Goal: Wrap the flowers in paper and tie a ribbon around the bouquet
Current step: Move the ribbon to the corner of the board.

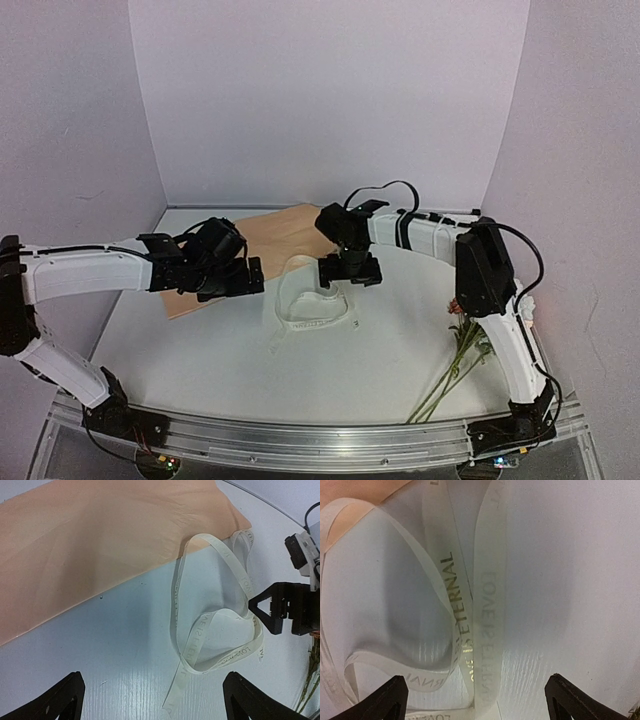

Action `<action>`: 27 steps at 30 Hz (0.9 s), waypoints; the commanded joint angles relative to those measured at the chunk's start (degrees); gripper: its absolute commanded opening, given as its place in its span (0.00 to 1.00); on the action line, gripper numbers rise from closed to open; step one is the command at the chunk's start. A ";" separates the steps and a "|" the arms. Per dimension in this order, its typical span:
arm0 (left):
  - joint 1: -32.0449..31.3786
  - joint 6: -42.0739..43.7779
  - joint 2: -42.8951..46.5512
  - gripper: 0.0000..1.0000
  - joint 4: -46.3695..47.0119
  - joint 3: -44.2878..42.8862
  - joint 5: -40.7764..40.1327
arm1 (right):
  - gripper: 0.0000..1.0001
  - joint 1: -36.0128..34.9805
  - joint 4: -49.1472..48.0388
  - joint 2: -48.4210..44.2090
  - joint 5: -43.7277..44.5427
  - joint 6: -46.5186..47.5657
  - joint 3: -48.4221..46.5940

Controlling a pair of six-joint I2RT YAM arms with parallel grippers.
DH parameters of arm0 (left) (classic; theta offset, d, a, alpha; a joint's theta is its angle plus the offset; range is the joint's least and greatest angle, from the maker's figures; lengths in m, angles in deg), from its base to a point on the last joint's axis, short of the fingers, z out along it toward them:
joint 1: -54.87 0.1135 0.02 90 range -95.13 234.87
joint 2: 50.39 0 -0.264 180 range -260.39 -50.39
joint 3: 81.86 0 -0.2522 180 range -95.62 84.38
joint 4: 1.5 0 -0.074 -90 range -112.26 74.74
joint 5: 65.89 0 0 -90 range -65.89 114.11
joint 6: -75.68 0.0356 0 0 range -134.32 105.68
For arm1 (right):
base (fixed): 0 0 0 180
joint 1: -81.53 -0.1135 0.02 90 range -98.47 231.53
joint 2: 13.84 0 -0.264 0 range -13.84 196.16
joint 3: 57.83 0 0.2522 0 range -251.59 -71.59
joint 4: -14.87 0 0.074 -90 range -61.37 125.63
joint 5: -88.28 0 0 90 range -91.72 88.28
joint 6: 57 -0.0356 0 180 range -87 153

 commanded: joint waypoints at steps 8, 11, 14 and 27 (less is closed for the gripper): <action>1.00 2.37 5.31 1.00 -2.63 -0.32 0.07 | 0.85 0.01 8.92 8.76 6.88 -7.01 -9.93; 1.32 2.58 5.73 1.00 -2.49 -0.75 0.20 | 0.70 0.09 9.25 8.61 4.77 -11.76 -7.95; 1.48 2.94 6.17 1.00 -2.16 -1.29 0.19 | 0.46 0.09 10.54 10.01 1.00 -16.79 -7.64; 1.82 2.70 6.71 1.00 -3.16 -2.39 -0.05 | 0.00 12.04 12.73 0.73 -1.39 -12.58 0.57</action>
